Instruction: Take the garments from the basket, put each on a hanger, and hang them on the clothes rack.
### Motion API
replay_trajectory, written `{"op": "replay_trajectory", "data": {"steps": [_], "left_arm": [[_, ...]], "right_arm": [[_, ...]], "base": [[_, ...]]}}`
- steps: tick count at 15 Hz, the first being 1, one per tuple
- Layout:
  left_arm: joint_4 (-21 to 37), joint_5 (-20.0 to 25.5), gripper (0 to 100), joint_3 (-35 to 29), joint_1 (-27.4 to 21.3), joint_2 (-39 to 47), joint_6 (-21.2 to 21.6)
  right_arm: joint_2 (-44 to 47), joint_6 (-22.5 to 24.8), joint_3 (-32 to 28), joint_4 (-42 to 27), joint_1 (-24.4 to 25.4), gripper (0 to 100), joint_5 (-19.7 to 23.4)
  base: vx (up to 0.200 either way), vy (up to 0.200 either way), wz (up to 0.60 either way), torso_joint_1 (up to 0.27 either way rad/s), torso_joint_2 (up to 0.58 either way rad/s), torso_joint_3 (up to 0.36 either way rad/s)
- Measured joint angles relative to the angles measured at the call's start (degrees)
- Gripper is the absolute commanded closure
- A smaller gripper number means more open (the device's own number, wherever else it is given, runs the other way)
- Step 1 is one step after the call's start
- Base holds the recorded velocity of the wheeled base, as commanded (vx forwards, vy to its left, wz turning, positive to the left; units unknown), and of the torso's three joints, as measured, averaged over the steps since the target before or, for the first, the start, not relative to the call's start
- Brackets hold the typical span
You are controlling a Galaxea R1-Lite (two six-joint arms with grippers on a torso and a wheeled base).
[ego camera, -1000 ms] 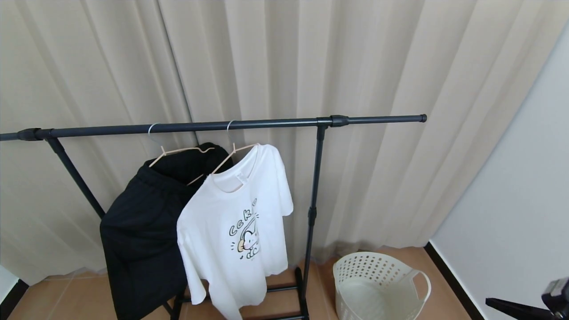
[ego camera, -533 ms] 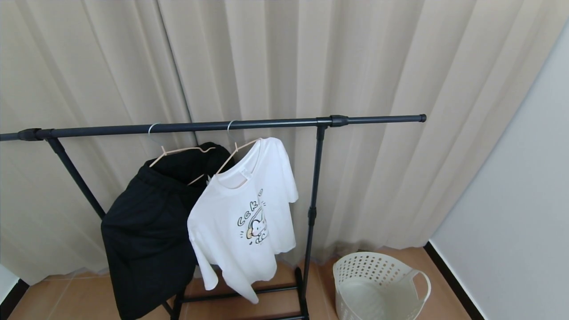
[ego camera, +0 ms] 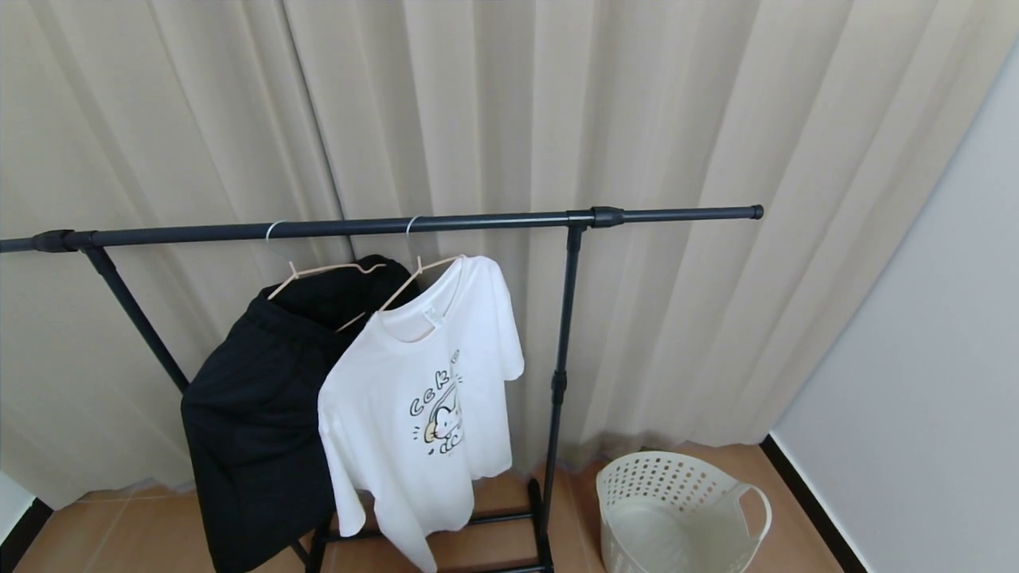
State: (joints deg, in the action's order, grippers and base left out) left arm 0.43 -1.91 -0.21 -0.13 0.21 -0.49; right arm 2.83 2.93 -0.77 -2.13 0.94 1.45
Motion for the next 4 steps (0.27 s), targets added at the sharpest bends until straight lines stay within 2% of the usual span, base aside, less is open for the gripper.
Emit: {"op": "replay_trajectory", "data": {"steps": [4], "left_arm": [[-0.1, -0.1, 0, 0.0, 0.0, -0.3, -0.4]], "right_arm": [[-2.4, -0.9, 0.1, 0.1, -1.4, 0, 3.1]], "base": [[0.0, 0.0, 0.0, 0.0, 0.0, 0.0]]}}
